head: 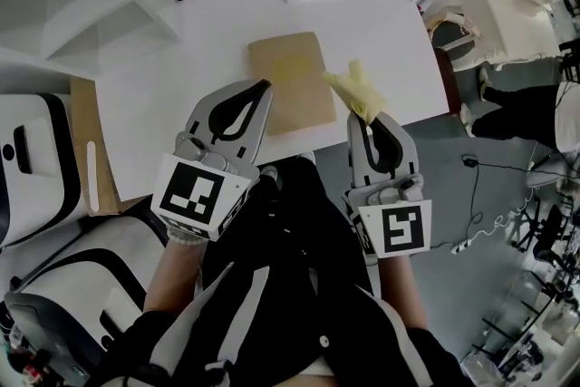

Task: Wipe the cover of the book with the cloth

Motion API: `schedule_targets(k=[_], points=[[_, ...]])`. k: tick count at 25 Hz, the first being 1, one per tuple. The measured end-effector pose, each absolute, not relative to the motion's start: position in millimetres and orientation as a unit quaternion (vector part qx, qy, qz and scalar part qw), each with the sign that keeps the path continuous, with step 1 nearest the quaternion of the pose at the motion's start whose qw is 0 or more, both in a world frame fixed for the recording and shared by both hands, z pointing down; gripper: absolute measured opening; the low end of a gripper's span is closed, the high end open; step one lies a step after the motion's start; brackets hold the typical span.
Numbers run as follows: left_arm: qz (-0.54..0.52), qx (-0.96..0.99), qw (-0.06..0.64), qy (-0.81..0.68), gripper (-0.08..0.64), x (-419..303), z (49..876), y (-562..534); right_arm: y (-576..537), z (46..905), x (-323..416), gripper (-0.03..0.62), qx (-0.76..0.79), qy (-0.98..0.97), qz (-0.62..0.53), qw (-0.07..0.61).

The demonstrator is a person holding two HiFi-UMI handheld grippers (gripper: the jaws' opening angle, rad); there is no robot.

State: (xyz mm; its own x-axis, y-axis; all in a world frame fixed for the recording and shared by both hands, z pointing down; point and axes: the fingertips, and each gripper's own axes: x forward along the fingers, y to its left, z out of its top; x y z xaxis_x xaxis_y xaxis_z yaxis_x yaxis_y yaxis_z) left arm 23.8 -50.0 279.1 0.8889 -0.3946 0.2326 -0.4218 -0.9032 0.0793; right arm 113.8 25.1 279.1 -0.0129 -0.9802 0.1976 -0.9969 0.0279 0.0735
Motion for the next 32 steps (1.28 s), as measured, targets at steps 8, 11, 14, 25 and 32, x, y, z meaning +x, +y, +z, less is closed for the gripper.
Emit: schedule_targets(k=[8, 11, 14, 25, 32], points=[[0.131, 0.946, 0.086, -0.282, 0.0, 21, 310, -69, -6, 288, 127, 0.038, 0.644, -0.756, 0.048, 0.105], [0.152, 0.937, 0.093, -0.301, 0.0, 19, 327, -71, -16, 294, 130, 0.038, 0.625, -0.77, 0.051, 0.114], [0.183, 0.929, 0.091, -0.309, 0.0, 19, 350, -68, -23, 301, 133, 0.038, 0.61, -0.782, 0.051, 0.119], [0.278, 0.905, 0.137, -0.292, 0.0, 24, 442, -57, -46, 331, 140, 0.038, 0.57, -0.807, 0.069, 0.139], [0.332, 0.895, 0.154, -0.255, 0.0, 32, 483, -39, -61, 355, 140, 0.038, 0.552, -0.816, 0.078, 0.15]])
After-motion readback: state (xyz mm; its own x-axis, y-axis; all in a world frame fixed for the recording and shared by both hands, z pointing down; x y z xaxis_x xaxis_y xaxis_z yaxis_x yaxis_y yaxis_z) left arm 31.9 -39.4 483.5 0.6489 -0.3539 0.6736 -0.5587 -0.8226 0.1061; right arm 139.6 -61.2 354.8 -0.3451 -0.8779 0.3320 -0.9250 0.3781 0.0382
